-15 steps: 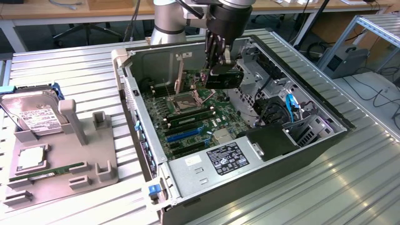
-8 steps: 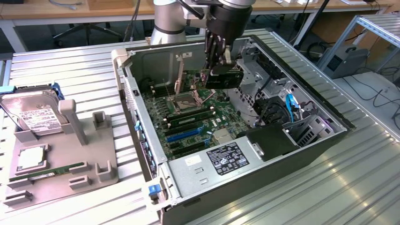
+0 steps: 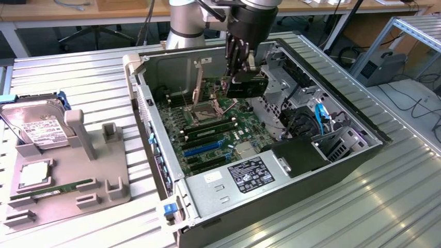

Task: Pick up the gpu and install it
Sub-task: 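Insert the gpu into the slot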

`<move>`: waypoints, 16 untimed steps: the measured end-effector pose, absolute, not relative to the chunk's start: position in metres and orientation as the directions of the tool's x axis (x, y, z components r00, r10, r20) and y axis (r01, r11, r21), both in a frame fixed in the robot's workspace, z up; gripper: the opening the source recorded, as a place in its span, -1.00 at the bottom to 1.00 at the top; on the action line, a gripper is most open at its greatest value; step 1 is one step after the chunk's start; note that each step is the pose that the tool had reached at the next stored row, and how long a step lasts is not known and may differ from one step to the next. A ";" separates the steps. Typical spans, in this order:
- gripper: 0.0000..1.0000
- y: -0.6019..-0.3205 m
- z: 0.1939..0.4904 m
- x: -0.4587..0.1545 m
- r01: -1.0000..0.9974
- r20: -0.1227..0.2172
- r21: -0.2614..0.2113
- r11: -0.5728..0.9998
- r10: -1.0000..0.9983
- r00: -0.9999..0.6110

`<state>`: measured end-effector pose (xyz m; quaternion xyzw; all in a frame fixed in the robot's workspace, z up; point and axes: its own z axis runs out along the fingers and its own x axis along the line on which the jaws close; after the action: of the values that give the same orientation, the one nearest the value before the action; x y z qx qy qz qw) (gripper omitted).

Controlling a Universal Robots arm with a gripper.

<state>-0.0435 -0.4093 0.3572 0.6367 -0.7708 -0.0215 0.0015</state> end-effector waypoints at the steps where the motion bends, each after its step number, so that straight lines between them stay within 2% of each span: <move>1: -0.45 -0.409 0.357 -0.044 -0.982 -0.025 0.035 0.186 -0.982 -0.187; 16: -0.45 -0.409 0.357 -0.044 -0.987 -0.025 0.035 0.154 -0.988 -0.155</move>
<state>-0.0435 -0.4093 0.3567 0.6501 -0.7595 -0.0215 0.0019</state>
